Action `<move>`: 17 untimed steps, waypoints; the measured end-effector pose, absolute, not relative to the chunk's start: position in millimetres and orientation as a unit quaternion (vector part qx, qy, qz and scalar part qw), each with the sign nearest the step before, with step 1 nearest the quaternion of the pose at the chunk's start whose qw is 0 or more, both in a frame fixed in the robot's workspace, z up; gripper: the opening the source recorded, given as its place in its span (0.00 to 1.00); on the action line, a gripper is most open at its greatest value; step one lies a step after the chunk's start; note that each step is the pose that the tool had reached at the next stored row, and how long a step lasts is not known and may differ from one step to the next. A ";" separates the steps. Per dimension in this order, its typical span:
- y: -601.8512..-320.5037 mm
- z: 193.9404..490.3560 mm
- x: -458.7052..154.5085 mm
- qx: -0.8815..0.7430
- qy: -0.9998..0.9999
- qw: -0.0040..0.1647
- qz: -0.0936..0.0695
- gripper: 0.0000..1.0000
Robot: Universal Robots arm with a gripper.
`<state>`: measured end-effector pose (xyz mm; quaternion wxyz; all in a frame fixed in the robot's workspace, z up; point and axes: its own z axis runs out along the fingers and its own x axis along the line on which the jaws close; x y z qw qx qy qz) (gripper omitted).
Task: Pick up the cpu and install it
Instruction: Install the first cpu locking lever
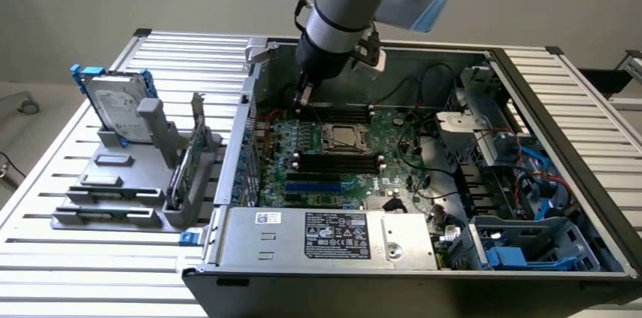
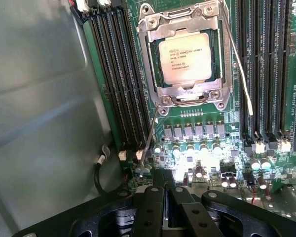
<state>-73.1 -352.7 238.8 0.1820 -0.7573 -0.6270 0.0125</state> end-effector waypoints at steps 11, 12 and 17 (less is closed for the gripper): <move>-352.7 238.8 -73.3 -0.778 -0.599 0.189 -0.008 0.11; -352.7 238.9 -73.4 -0.780 -0.596 0.189 -0.010 0.11; -352.4 239.0 -73.4 -0.790 -0.584 0.186 -0.020 0.11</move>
